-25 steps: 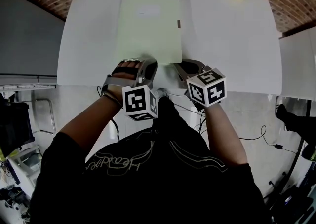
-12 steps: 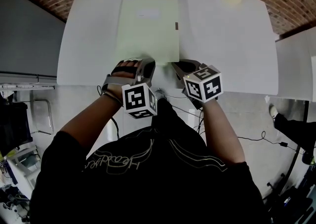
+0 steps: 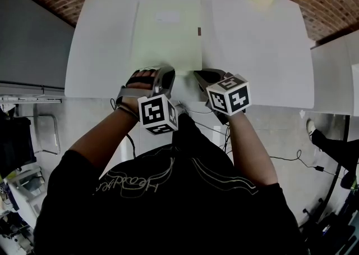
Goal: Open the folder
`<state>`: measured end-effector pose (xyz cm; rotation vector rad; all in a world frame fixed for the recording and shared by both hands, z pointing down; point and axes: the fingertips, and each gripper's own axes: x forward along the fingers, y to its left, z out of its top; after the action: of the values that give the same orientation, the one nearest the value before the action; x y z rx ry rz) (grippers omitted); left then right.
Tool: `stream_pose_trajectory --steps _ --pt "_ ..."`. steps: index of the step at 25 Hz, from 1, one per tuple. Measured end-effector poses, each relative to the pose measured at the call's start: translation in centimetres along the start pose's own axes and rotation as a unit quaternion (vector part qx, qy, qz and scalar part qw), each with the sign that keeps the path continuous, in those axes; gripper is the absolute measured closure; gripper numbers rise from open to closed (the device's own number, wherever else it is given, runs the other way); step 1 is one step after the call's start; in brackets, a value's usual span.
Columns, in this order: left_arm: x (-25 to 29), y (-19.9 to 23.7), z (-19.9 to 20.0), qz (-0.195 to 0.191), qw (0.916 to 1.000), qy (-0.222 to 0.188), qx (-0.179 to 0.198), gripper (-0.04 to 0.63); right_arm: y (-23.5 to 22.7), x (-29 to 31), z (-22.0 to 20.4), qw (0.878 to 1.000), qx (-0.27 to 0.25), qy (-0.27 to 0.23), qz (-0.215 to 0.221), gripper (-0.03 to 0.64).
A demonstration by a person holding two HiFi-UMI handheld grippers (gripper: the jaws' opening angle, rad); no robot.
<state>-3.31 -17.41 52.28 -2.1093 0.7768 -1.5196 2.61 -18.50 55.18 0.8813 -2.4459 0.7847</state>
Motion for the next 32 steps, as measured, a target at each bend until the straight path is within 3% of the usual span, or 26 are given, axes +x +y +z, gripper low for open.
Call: stream_pose_trajectory --steps 32 --pt "-0.07 0.81 -0.31 0.014 0.9994 0.002 -0.031 0.584 0.22 0.21 -0.15 1.000 -0.020 0.014 -0.009 0.616"
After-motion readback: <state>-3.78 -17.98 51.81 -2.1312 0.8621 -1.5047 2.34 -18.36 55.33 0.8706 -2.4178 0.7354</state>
